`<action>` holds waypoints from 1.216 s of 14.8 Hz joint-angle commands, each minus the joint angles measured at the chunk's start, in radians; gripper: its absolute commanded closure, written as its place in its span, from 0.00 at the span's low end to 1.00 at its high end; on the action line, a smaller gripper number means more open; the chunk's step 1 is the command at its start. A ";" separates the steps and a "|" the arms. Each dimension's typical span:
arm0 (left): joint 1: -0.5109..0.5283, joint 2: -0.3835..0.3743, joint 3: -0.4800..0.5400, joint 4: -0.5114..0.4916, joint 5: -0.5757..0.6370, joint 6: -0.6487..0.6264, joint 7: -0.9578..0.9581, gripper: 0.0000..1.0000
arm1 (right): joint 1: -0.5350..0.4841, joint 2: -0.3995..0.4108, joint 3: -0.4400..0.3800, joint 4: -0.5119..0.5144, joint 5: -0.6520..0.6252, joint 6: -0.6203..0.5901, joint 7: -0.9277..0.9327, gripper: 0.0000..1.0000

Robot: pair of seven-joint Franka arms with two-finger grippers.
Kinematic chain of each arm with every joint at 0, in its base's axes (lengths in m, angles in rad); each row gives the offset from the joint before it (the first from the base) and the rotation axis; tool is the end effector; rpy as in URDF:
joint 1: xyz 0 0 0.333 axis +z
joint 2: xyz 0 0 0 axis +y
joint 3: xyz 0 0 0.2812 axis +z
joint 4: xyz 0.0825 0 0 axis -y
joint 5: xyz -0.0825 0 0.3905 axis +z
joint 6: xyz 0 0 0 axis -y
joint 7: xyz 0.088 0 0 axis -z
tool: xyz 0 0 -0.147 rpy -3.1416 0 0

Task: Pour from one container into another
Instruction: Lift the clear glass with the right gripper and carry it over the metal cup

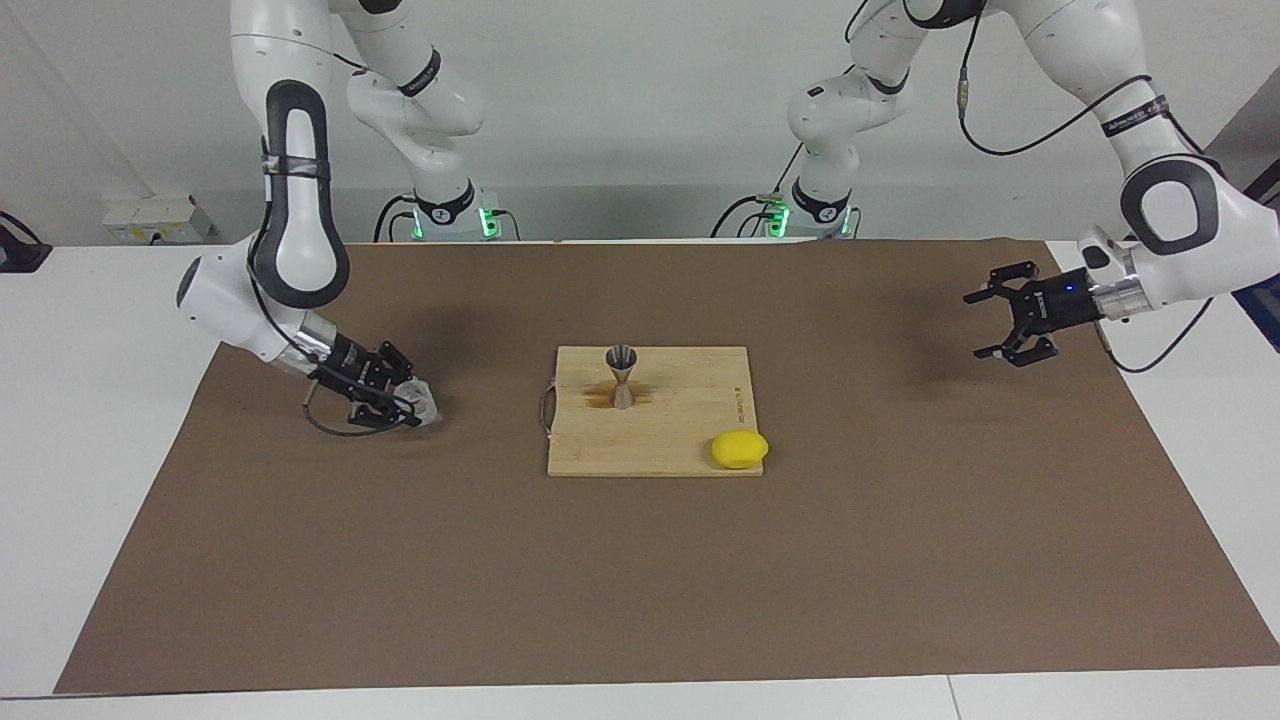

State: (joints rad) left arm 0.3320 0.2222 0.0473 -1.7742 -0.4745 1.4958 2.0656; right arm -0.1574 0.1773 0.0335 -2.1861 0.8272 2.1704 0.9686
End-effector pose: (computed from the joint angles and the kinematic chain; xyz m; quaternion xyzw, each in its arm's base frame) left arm 0.5331 0.1363 0.3466 0.6583 -0.6764 0.1307 0.3034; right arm 0.5408 -0.0138 0.2305 -0.6441 0.6931 0.2086 0.2474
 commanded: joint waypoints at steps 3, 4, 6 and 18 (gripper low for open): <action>-0.014 -0.027 -0.014 0.145 0.157 -0.022 -0.377 0.00 | 0.143 -0.055 0.000 0.014 0.009 0.028 0.191 0.93; -0.025 -0.027 -0.020 0.163 0.181 -0.017 -0.415 0.00 | 0.176 -0.053 0.000 0.019 -0.015 0.055 0.234 0.93; -0.044 -0.024 -0.017 0.199 0.195 -0.026 -0.510 0.00 | 0.255 -0.047 0.000 0.037 -0.097 0.121 0.371 0.93; -0.102 -0.153 -0.037 0.237 0.326 -0.026 -1.441 0.00 | 0.510 0.034 0.002 0.275 -0.542 0.144 0.993 0.94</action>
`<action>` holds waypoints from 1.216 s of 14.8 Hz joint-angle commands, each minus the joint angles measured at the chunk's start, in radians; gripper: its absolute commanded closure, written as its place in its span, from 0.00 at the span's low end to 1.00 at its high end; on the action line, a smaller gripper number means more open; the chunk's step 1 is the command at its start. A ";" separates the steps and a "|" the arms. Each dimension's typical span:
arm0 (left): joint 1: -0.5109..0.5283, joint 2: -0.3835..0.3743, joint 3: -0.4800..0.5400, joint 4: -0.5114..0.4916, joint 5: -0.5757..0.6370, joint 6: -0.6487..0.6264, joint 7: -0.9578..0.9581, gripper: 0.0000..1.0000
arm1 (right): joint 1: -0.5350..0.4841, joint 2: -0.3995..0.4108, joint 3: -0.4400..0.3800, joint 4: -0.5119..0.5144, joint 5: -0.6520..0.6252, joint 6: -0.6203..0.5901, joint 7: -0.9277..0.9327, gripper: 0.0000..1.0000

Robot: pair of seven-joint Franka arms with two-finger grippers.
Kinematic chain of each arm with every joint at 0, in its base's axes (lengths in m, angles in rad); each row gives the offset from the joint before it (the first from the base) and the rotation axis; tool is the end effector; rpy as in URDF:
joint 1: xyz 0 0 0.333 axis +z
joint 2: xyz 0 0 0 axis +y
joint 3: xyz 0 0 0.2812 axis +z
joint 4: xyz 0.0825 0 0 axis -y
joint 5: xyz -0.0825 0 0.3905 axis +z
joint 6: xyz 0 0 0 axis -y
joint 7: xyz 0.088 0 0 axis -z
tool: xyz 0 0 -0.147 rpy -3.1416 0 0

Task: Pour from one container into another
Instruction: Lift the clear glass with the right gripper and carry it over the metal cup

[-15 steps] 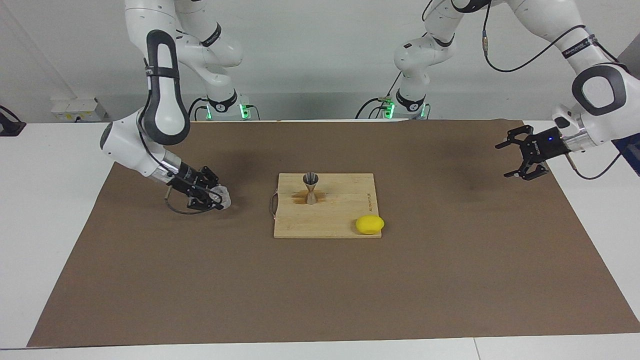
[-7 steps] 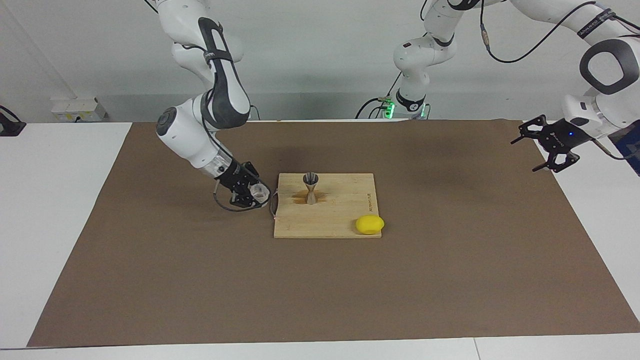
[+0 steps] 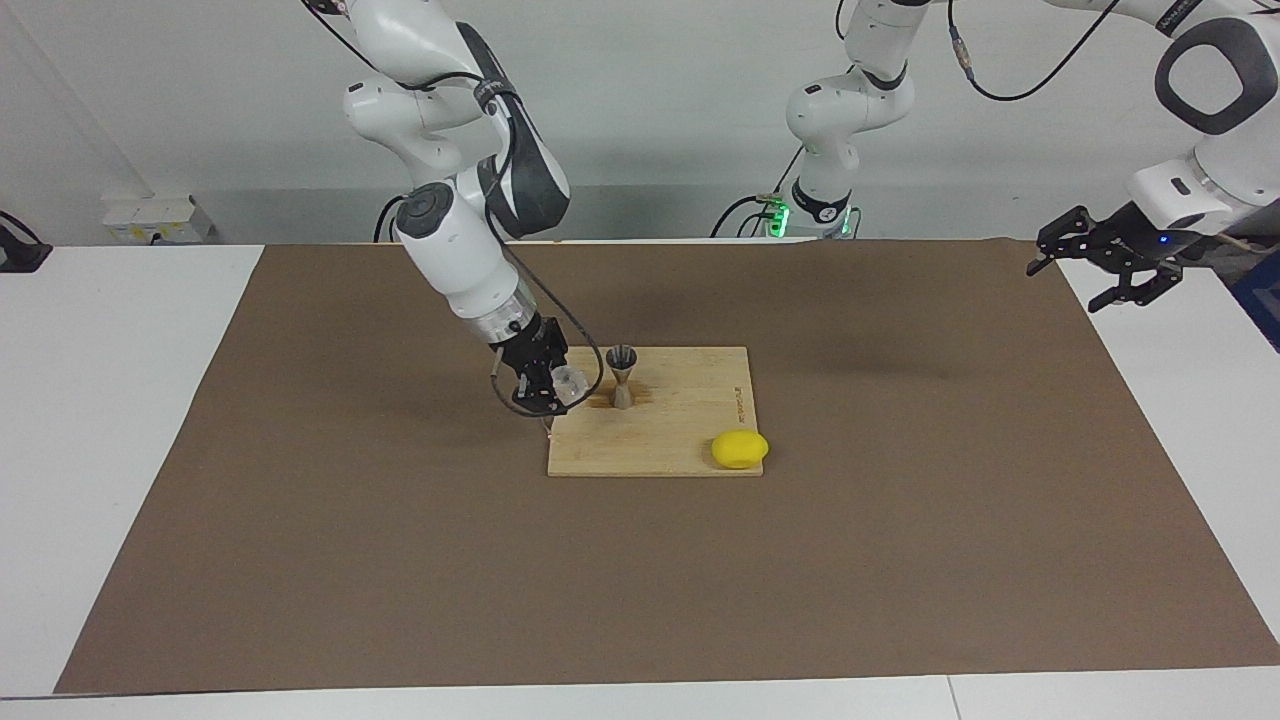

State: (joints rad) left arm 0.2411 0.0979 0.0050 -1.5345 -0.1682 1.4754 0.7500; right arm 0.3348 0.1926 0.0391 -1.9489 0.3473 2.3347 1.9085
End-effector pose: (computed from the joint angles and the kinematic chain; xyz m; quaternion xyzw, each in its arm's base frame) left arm 0.5577 0.1133 0.5063 0.9617 -0.2490 -0.0286 0.1109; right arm 0.5754 0.2419 0.3268 -0.6305 0.7576 0.0872 0.1442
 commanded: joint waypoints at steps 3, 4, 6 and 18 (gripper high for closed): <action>-0.043 -0.053 0.006 -0.003 0.021 -0.007 -0.230 0.00 | 0.036 0.004 -0.004 0.036 -0.106 -0.040 0.058 0.94; -0.054 -0.055 0.006 -0.006 0.025 -0.010 -0.265 0.00 | 0.045 -0.004 -0.001 0.036 -0.119 -0.044 0.058 0.94; -0.062 -0.057 0.006 -0.007 0.026 -0.009 -0.416 0.00 | 0.075 -0.016 -0.004 0.033 -0.161 -0.067 0.060 0.94; -0.108 -0.083 -0.013 -0.053 0.033 -0.004 -0.518 0.00 | 0.154 -0.053 -0.002 0.033 -0.425 -0.135 0.092 0.94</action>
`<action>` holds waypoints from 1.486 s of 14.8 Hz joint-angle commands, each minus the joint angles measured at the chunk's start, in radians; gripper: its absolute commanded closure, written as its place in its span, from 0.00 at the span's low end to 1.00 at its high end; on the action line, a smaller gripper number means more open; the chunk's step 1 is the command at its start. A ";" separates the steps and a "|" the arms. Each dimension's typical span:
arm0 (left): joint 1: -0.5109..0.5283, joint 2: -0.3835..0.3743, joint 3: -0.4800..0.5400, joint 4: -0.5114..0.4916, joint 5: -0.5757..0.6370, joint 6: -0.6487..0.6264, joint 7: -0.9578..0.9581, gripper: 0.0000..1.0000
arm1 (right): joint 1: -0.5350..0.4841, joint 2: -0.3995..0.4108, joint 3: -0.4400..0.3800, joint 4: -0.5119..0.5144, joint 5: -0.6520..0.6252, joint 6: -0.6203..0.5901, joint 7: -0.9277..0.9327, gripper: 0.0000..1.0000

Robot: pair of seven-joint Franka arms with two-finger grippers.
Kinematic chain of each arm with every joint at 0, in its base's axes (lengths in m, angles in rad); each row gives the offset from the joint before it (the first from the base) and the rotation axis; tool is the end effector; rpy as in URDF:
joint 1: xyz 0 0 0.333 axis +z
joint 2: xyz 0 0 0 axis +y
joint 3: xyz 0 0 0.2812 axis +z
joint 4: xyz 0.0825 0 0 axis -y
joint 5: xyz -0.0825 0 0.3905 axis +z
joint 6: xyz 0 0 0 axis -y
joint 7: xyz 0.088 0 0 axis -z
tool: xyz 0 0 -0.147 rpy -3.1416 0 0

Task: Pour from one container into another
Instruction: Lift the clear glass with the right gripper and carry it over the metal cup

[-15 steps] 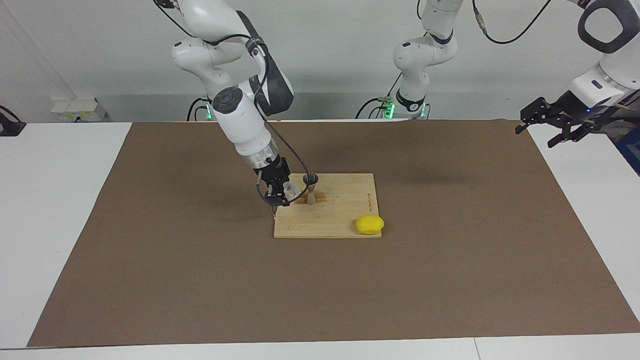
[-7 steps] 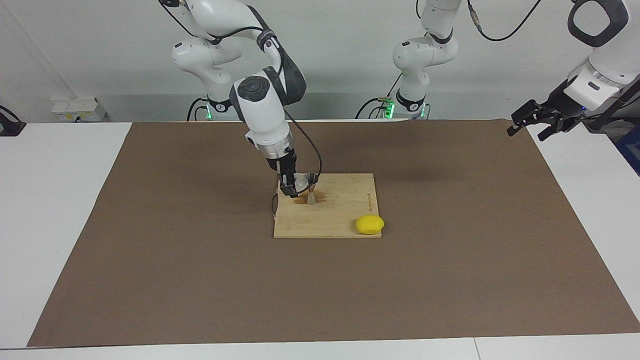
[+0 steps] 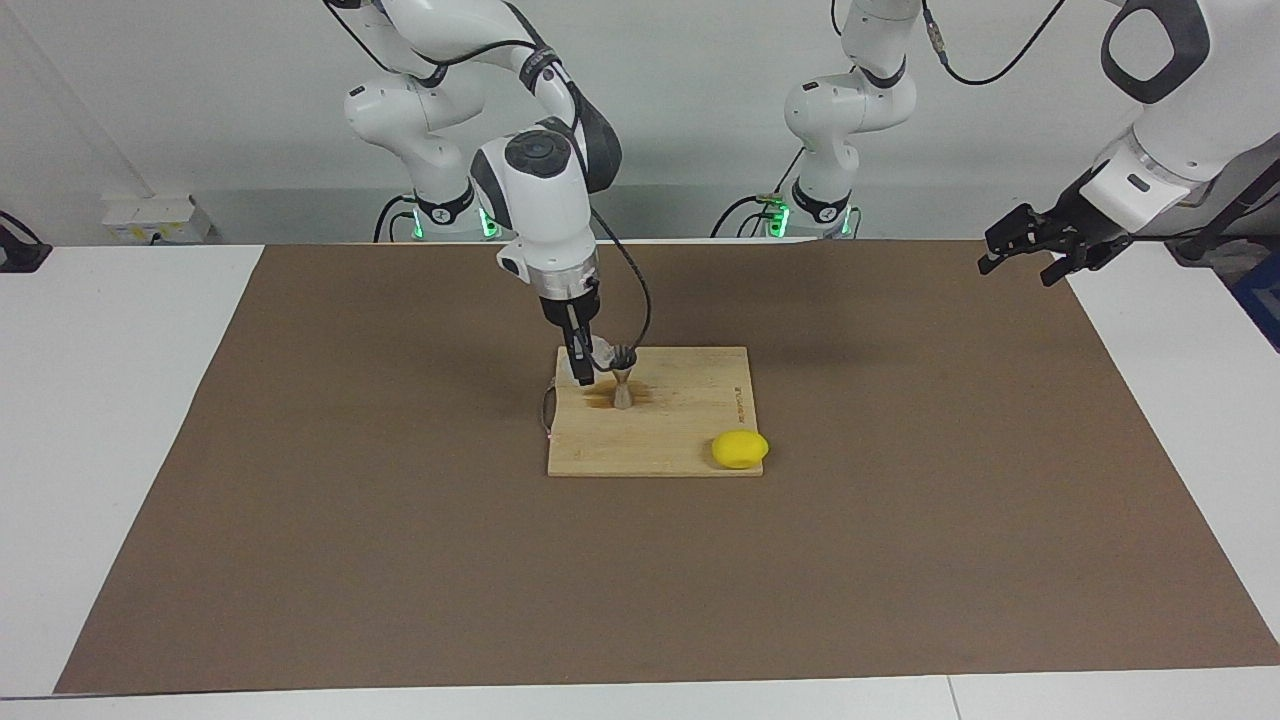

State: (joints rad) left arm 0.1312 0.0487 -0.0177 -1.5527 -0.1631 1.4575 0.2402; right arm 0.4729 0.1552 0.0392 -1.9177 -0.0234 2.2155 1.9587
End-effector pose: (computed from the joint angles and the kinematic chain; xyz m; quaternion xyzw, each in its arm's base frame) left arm 0.5543 0.0379 0.5244 0.9919 -0.0663 -0.0561 0.0932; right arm 0.5370 0.2997 0.3495 -0.7516 0.6557 -0.0299 0.0651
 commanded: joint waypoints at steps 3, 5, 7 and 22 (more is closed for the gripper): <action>0.030 -0.035 0.021 -0.035 0.068 0.009 -0.010 0.00 | 0.032 -0.017 0.001 0.003 -0.104 -0.010 0.051 0.94; 0.021 -0.033 0.019 -0.033 0.085 0.026 -0.007 0.00 | 0.042 -0.019 0.001 0.003 -0.167 -0.010 0.057 0.94; -0.004 -0.033 -0.004 -0.033 0.161 0.038 -0.012 0.00 | 0.046 -0.025 0.004 0.000 -0.207 -0.010 0.057 0.94; -0.068 -0.030 0.016 -0.024 0.174 0.063 -0.122 0.00 | 0.102 -0.066 0.005 -0.058 -0.397 -0.010 0.060 0.94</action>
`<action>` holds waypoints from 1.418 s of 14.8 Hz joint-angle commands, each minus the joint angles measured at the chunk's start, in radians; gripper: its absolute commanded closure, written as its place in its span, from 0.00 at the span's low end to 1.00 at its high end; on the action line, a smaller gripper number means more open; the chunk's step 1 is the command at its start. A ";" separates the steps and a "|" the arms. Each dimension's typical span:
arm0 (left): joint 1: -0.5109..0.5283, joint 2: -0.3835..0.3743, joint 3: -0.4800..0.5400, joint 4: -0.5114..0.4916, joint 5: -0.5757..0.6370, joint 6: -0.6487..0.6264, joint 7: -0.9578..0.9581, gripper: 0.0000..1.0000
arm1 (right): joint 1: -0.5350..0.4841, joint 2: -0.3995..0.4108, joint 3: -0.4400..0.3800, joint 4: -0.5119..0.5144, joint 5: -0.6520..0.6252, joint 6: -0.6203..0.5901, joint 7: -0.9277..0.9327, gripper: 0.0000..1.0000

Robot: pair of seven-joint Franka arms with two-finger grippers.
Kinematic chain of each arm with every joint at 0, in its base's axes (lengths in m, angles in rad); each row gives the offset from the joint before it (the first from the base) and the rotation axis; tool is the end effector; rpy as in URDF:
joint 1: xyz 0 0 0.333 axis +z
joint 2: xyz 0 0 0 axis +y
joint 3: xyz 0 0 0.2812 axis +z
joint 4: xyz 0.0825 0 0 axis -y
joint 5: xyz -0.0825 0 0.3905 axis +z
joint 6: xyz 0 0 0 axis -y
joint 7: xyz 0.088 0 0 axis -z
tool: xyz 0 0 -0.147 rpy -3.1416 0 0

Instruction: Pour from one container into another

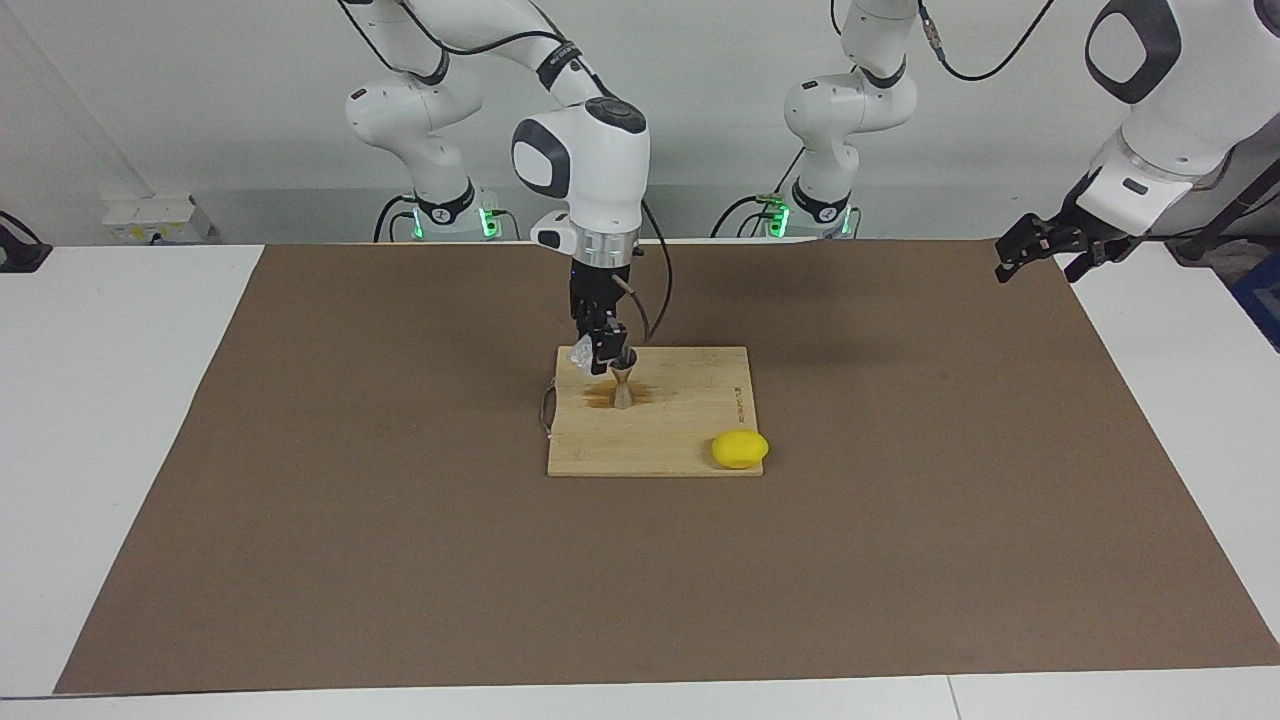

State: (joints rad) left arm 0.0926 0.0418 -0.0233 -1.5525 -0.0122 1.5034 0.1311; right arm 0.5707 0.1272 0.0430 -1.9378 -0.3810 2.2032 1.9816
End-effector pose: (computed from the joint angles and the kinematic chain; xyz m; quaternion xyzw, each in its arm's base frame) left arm 0.5596 0.0372 0.5294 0.9985 -0.0310 -0.0445 0.0111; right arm 0.5132 0.3308 0.3595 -0.8232 0.5411 -0.1700 0.0231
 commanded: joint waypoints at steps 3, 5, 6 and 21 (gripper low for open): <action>-0.039 -0.025 0.039 -0.026 0.023 0.020 -0.010 0.00 | 0.000 -0.031 0.003 -0.027 -0.024 -0.005 0.039 0.94; -0.044 -0.025 0.040 -0.027 0.023 0.023 -0.014 0.00 | -0.011 -0.023 0.005 -0.010 0.032 -0.005 0.034 0.94; -0.044 -0.025 0.042 -0.027 0.023 0.026 -0.016 0.00 | -0.018 -0.021 0.003 -0.003 0.081 -0.004 0.032 0.94; -0.033 -0.029 0.031 -0.031 0.012 0.073 -0.054 0.00 | -0.267 0.006 0.003 -0.032 0.761 0.032 -0.188 0.94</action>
State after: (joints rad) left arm 0.0715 0.0391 0.0029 -1.5525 -0.0118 1.5418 0.1042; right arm 0.3701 0.1361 0.0364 -1.9417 0.2884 2.2238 1.8769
